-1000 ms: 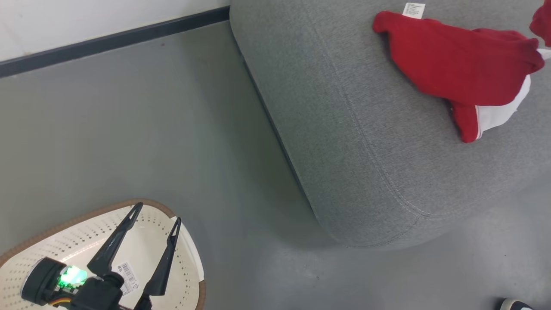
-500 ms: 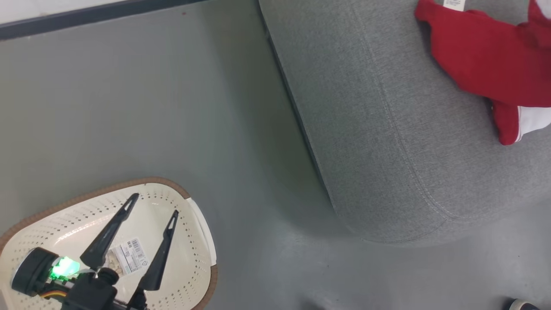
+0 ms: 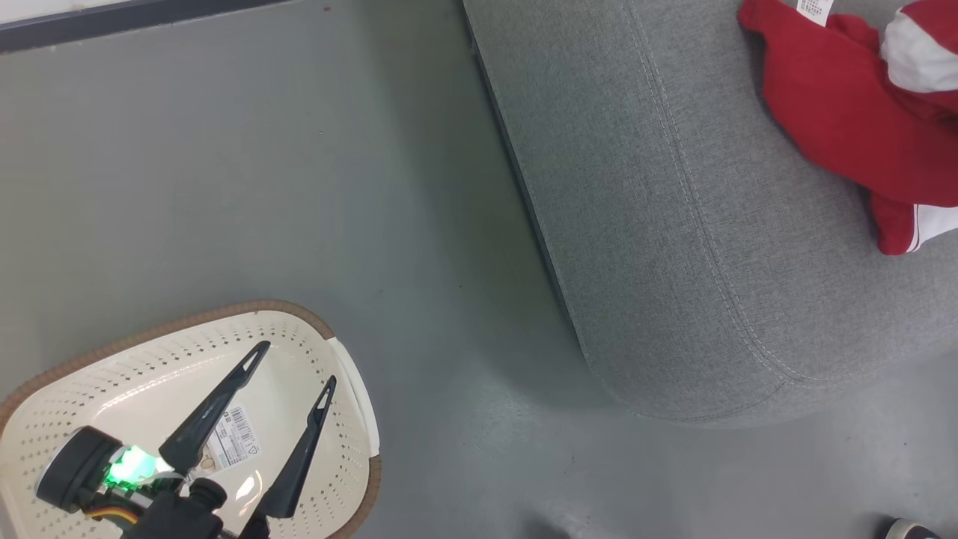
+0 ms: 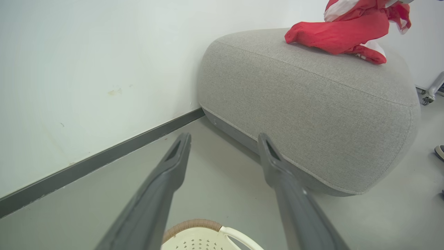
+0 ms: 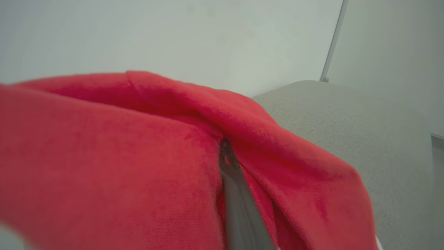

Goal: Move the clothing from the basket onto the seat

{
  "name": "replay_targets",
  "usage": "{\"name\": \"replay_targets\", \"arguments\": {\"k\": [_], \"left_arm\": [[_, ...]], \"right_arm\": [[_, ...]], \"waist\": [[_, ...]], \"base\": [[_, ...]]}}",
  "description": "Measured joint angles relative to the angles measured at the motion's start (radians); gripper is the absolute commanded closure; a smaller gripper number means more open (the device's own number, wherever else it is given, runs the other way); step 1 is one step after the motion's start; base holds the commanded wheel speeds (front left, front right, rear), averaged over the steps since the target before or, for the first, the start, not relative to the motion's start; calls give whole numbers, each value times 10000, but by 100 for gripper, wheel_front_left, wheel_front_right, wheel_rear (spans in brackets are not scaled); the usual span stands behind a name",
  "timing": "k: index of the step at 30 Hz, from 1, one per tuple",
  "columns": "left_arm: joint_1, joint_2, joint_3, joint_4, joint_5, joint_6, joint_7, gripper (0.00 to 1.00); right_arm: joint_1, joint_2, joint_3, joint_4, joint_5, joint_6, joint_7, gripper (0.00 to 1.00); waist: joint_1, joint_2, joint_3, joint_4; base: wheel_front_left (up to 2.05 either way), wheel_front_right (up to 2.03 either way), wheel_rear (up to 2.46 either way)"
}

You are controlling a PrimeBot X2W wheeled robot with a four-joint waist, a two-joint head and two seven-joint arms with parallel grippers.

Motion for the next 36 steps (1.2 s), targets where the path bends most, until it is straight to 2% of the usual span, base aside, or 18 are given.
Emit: {"name": "replay_targets", "arguments": {"k": [1,2,3,13,24,36], "left_arm": [[0,4,0,-19,0,0,0,0],[0,13,4,-40,-4,0,0,0],[0,19,8,-54,-10,0,0,0],[-8,-234,8,138,-36,0,0,0],[-107,-800,-31,568,-119,0,0,0],[-193,-1680,-165,1218,-399,0,0,0]], "right_arm": [[-20,0,44,63,-27,40,0,100],[-30,0,69,138,-69,38,0,90],[-32,0,77,240,-81,35,2,0],[-44,0,255,1223,-316,-15,2,0],[114,186,1045,1455,-1028,334,2,0],[1761,59,1342,1227,-1534,349,4,0]], "waist": [[0,0,0,0],[0,0,0,0],[0,0,-2,1],[0,0,-273,39],[0,-3,-978,-61],[-1,-3,-2317,-281]], "base": [[0,0,0],[0,0,0],[0,0,0],[0,0,0],[0,0,0],[0,0,0]]}}
